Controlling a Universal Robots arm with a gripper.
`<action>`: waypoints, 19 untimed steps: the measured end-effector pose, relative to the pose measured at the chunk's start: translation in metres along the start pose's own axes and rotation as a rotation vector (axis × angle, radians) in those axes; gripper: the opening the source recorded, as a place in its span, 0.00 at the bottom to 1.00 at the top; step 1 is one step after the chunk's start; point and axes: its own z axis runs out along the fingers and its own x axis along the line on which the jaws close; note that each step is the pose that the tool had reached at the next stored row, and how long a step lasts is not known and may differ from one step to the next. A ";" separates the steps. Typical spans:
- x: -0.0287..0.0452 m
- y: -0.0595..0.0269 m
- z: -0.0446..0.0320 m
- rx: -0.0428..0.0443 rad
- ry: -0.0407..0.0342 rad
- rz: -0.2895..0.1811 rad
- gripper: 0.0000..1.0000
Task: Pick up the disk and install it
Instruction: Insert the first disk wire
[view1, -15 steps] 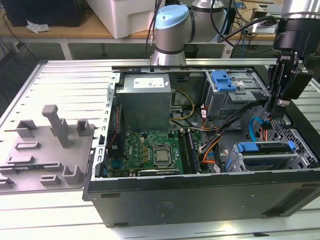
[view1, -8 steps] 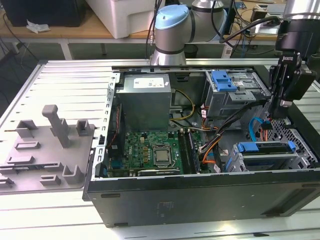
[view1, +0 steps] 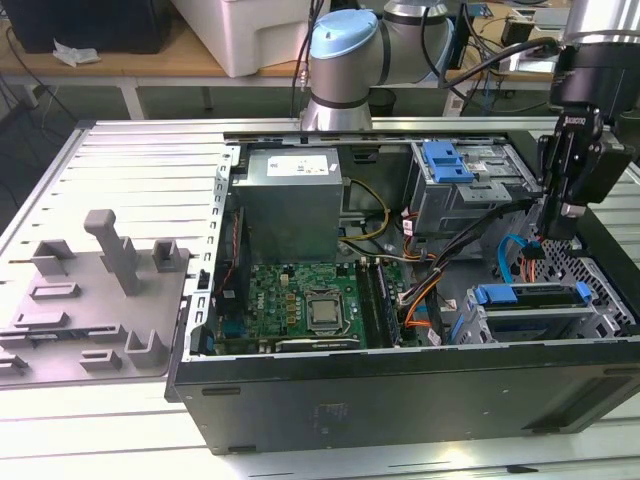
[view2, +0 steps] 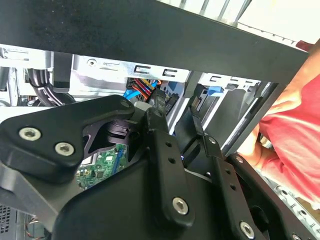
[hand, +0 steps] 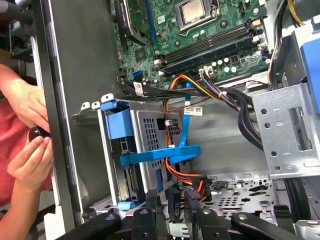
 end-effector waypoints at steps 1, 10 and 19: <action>-0.0005 0.0002 -0.0001 -0.0005 0.0009 0.001 0.35; -0.0019 0.0004 0.0011 -0.0178 0.0069 0.036 0.35; -0.0027 0.0005 0.0018 -0.0240 0.0077 0.047 0.16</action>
